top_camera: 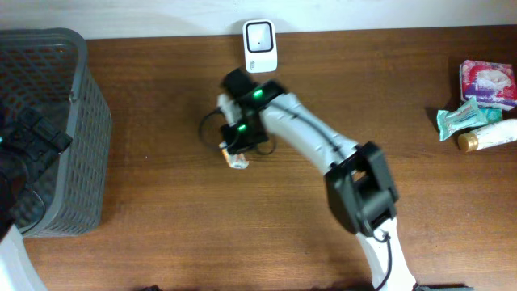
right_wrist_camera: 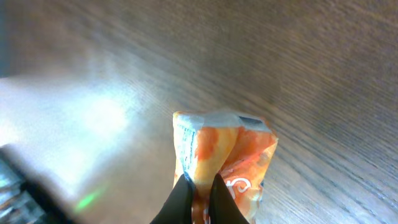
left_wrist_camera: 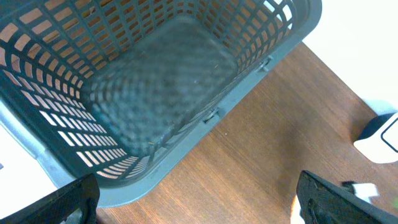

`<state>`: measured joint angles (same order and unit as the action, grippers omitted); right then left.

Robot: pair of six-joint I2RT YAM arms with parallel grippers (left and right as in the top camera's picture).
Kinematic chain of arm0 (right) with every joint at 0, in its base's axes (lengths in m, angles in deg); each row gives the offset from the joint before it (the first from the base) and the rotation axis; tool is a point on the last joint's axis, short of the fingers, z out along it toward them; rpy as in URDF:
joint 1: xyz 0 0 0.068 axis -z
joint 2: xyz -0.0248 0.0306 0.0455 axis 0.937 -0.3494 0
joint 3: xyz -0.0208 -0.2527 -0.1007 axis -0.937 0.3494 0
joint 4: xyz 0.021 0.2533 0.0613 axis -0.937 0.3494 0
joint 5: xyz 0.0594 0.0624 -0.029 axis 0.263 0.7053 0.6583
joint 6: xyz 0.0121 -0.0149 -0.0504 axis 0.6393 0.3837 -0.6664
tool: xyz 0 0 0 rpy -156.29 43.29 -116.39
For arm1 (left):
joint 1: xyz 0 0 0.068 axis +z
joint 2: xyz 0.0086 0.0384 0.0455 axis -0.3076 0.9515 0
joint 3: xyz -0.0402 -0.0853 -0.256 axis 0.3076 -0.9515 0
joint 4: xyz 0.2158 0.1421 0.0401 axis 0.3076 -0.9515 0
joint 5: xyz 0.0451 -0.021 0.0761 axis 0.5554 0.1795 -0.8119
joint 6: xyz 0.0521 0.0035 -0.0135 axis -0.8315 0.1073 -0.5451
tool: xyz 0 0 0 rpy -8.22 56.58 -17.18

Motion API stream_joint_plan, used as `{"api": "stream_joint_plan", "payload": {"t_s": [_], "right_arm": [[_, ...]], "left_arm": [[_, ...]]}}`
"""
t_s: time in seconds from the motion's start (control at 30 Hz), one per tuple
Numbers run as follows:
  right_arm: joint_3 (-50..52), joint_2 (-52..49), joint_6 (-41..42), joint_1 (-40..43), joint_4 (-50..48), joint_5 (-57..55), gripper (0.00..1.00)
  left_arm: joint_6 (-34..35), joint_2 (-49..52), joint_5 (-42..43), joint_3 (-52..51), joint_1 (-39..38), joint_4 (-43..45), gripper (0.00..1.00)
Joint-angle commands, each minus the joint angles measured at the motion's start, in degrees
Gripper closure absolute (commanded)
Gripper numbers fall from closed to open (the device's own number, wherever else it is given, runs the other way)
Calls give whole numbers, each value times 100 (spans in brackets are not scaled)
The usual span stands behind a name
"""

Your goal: Scan the item barcode

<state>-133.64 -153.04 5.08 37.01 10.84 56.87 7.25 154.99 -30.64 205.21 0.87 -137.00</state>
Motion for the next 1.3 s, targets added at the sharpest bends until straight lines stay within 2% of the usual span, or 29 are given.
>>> {"api": "stream_joint_plan", "payload": {"t_s": [0.0,0.1,0.2,0.27,0.3,0.47,0.63,0.7,0.93,1.03,1.07,1.2,1.27], "right_arm": [[824,-15,-684,592,-114,2210,96],[1928,-15,-654,1346,-732,2691,96],[2072,4,-660,2164,-551,2481,96],[1722,116,-739,2634,28,1899,88],[1475,214,-1021,2789,424,1635,80],[1036,328,-1766,2704,1182,1449,51],[1043,289,-1779,2087,914,905,51],[1139,271,-1233,1832,643,149,51],[1851,271,-1292,1753,42,76,53],[2079,271,-1290,1755,-111,376,91],[2070,273,-1290,1755,-111,590,96],[1733,286,-1340,1762,-13,2092,96],[1316,293,-1784,1762,103,3130,96]], "left_arm": [[48,-9,-22,4,31,-2,1],[48,-9,-24,4,31,-2,1],[48,-9,-24,4,31,-2,1],[48,-9,-22,4,31,-2,1],[48,-9,-22,4,31,-2,1],[48,-9,-22,4,31,-2,1],[48,-9,-22,4,31,-2,1],[48,-9,-24,4,31,-2,1],[48,-9,-22,4,31,-2,1],[48,-9,-22,4,31,-2,1],[48,-9,-22,4,31,-2,1],[48,-9,-22,4,31,-2,1],[48,-9,-24,4,31,-2,1]]}}
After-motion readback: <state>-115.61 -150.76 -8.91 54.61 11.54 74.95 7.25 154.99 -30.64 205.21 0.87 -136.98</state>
